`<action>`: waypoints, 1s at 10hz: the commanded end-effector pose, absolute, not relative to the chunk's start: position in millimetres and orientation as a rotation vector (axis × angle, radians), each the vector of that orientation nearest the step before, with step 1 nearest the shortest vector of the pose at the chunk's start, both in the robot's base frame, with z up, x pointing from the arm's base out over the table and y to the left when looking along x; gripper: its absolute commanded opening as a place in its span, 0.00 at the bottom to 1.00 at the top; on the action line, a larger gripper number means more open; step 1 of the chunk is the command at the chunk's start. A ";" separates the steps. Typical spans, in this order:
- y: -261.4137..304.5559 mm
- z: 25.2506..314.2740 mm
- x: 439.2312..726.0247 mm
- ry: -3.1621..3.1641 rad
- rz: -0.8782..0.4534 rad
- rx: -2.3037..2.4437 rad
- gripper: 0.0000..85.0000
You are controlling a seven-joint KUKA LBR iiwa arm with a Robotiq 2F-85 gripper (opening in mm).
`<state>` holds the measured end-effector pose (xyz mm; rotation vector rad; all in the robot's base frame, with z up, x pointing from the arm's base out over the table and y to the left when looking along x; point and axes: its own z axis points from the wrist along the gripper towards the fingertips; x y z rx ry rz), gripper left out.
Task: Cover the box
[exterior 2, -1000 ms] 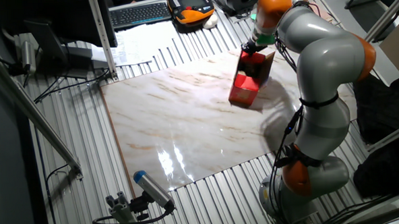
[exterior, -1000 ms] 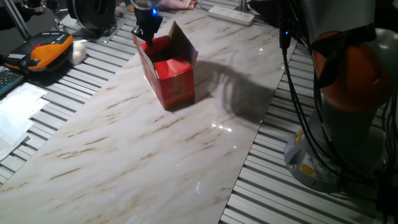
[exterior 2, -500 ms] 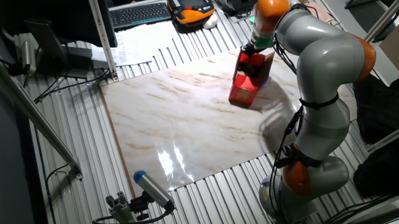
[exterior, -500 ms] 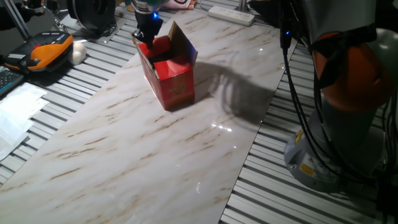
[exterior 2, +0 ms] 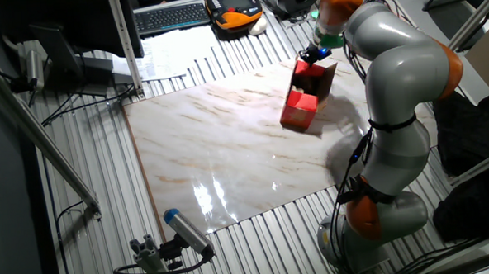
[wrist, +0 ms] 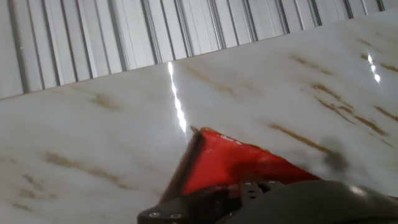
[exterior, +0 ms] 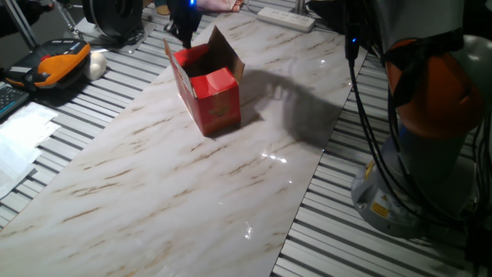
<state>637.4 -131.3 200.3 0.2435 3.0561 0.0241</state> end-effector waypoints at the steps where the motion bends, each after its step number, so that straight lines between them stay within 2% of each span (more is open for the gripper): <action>1: -135.9 212.8 631.9 3.070 0.050 0.224 0.00; 7: -144.5 210.5 620.3 3.068 0.086 0.189 0.00; 8: -141.7 205.3 621.9 3.057 0.068 0.203 0.00; 10: -142.7 176.3 631.2 3.011 0.021 0.182 0.00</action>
